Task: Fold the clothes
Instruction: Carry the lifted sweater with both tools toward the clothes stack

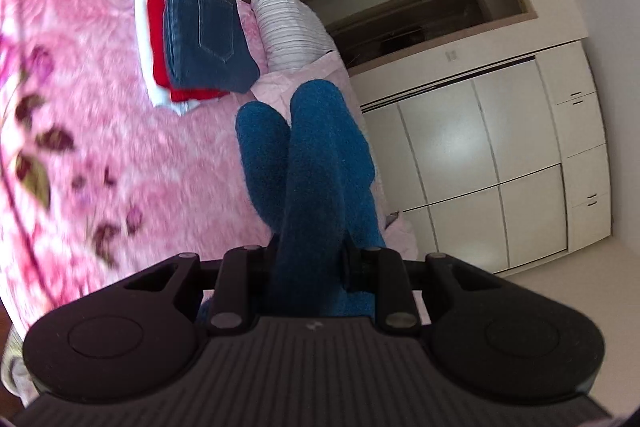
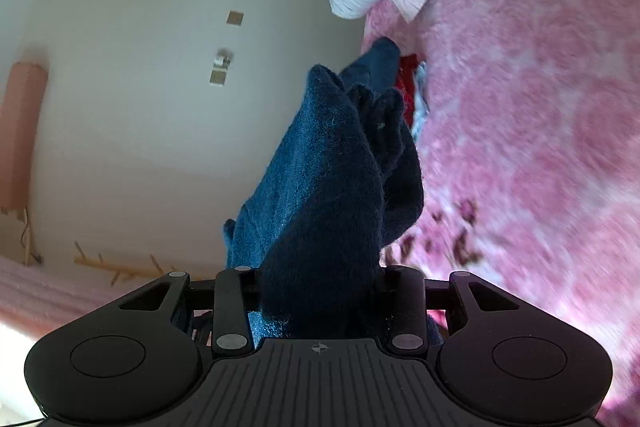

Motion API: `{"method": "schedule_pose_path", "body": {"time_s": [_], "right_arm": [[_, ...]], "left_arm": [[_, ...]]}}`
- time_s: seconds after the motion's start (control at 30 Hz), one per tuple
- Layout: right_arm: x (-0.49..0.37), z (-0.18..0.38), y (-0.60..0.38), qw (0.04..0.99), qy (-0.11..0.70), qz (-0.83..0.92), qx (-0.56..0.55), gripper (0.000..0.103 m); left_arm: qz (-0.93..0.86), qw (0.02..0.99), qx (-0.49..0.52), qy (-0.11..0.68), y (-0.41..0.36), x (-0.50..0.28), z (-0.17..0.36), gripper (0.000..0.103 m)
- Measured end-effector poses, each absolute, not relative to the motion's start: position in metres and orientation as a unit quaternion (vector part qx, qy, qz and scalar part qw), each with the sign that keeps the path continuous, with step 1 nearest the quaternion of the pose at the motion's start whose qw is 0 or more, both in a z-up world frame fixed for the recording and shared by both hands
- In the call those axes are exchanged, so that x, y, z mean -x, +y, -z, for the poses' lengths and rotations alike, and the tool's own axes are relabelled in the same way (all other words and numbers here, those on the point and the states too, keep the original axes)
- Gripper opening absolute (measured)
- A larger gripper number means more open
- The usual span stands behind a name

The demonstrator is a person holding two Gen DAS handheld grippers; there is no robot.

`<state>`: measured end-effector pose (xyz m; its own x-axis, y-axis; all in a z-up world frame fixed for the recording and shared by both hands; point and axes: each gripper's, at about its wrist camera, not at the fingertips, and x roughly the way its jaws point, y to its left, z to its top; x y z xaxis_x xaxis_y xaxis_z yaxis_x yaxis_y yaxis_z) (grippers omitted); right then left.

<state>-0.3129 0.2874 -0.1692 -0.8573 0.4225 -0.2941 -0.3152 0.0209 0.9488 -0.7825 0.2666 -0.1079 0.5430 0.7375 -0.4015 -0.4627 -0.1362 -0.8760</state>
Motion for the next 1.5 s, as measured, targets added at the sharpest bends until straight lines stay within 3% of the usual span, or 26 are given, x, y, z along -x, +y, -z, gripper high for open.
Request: {"method": "schedule_pose_path", "body": {"time_s": [0.43, 0.93, 1.2, 1.5], "right_arm": [[0.396, 0.159, 0.410, 0.288, 0.678, -0.671, -0.084, 0.038], [0.529, 0.174, 0.536, 0.391, 0.655, -0.607, -0.223, 0.038], [0.584, 0.206, 0.601, 0.431, 0.644, -0.581, -0.250, 0.038], [0.598, 0.256, 0.617, 0.471, 0.663, -0.537, -0.224, 0.038]], "left_arm": [[-0.445, 0.664, 0.596, -0.081, 0.440, 0.863, 0.093, 0.020], [-0.346, 0.757, 0.553, 0.033, 0.714, 0.958, 0.088, 0.020], [-0.309, 0.768, 0.557, 0.060, 0.810, 0.985, 0.132, 0.020], [-0.283, 0.739, 0.605, 0.088, 0.842, 0.991, 0.213, 0.020]]}}
